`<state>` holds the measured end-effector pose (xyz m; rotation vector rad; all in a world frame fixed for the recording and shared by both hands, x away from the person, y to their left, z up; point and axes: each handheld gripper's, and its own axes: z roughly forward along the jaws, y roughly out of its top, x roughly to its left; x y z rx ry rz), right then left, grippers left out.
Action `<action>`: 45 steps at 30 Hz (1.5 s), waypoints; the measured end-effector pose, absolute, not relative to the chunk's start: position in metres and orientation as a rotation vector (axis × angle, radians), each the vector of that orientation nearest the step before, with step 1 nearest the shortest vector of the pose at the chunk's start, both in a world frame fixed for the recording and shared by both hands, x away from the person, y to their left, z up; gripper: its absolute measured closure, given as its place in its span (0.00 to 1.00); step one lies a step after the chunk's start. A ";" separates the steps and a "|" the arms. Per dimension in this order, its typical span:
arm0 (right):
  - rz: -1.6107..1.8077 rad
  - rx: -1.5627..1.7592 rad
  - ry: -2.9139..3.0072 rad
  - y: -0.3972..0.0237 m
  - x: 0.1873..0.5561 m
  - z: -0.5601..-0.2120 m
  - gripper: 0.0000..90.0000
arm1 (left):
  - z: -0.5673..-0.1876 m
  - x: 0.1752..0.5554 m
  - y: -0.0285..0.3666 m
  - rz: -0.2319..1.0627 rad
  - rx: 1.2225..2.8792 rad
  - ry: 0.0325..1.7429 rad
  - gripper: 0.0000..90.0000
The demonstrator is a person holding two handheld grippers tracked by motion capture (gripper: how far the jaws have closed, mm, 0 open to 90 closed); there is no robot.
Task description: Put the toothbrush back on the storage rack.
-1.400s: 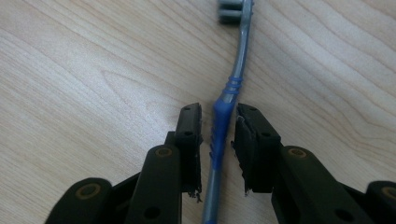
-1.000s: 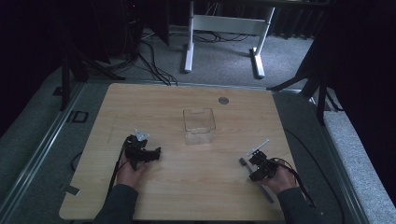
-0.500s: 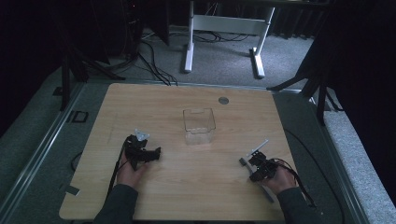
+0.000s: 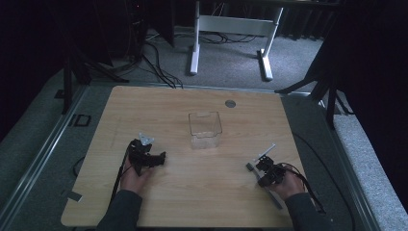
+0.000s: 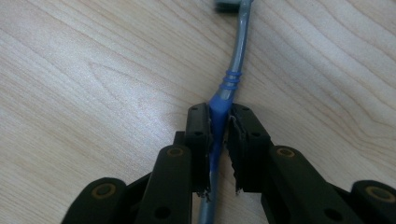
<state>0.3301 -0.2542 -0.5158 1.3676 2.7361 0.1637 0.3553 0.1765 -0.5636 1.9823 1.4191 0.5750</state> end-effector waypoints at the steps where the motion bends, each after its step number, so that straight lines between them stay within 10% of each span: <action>1: 0.165 1.366 2.735 -0.254 0.330 -0.516 0.89 | -0.564 0.355 0.177 0.575 1.984 1.419 0.12; 45: 0.477 1.397 2.479 -0.267 0.330 -0.488 0.90 | -0.563 0.355 0.177 0.575 1.985 1.419 0.12</action>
